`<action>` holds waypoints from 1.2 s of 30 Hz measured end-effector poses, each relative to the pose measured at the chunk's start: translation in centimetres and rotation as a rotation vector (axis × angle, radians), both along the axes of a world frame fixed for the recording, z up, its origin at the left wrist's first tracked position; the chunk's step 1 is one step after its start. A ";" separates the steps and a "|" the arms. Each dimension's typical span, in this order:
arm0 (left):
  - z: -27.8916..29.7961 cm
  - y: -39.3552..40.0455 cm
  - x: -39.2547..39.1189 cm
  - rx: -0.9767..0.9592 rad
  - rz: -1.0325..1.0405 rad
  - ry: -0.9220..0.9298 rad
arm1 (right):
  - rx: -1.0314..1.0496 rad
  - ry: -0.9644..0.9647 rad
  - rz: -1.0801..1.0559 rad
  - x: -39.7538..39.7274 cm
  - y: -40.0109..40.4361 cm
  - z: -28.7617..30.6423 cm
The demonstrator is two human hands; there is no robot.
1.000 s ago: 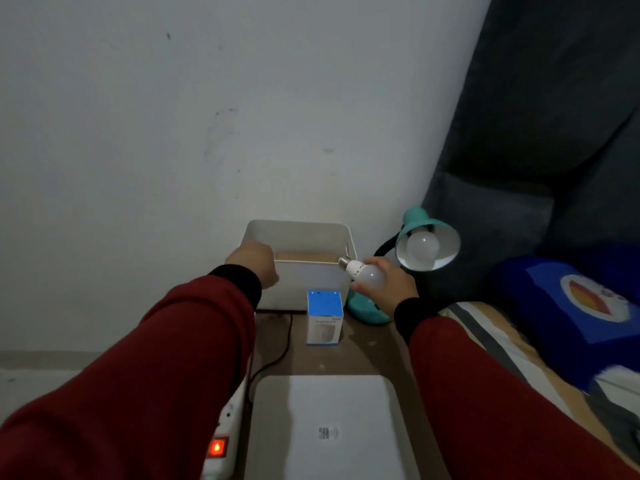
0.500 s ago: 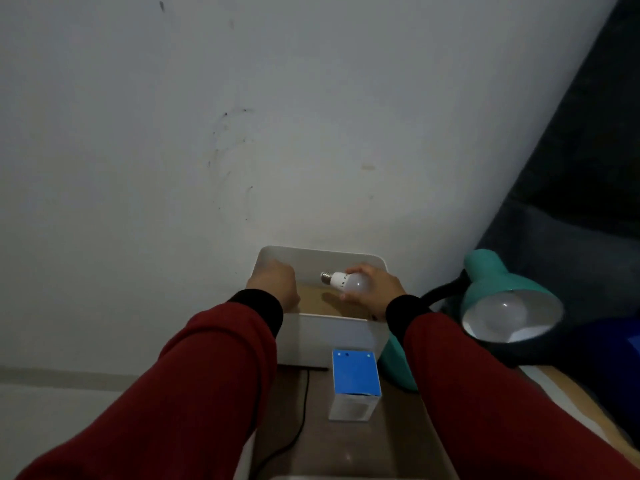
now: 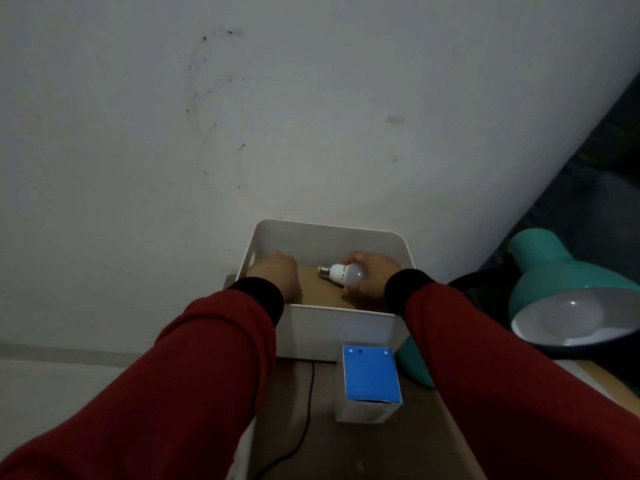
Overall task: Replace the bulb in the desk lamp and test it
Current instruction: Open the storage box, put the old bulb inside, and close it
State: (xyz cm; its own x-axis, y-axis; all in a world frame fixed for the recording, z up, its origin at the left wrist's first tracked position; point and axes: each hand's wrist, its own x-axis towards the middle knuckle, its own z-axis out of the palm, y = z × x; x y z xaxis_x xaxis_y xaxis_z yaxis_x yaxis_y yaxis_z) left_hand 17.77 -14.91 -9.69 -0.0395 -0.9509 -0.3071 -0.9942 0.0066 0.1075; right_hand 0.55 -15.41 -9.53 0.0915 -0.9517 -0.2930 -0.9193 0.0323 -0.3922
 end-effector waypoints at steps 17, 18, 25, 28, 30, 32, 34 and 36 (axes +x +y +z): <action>7.2 4.4 -0.5 -0.184 -0.039 -0.107 | -0.079 0.518 0.183 0.7 3.0 8.9; 7.8 5.1 -0.5 -0.196 -0.040 -0.109 | -0.087 0.521 0.180 0.5 3.6 9.5; 10.6 11.4 -0.3 -0.237 -0.041 -0.084 | -0.117 0.505 0.142 -0.7 10.7 12.4; 10.6 15.0 -0.4 -0.229 -0.046 -0.065 | -0.121 0.491 0.136 -1.2 15.1 12.1; 10.0 17.3 -0.4 -0.212 -0.055 -0.062 | -0.117 0.498 0.130 -1.6 18.0 11.4; 8.9 19.5 -0.4 -0.206 -0.060 -0.051 | -0.116 0.489 0.116 -2.1 20.9 10.1; 7.4 21.9 -0.5 -0.197 -0.063 -0.022 | -0.109 0.471 0.094 -2.4 23.6 8.7; 5.0 24.6 -0.6 -0.175 -0.049 0.031 | -0.068 0.398 0.065 -2.6 26.3 7.1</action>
State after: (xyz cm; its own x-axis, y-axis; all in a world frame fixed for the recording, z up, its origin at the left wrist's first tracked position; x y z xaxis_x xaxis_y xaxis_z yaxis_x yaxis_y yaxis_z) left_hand 17.15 9.72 -4.66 -0.0939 -0.9864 -0.1349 -0.9885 0.0762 0.1308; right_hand -2.09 10.91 -2.41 0.0445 -0.9660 -0.2547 -0.9990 -0.0449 -0.0041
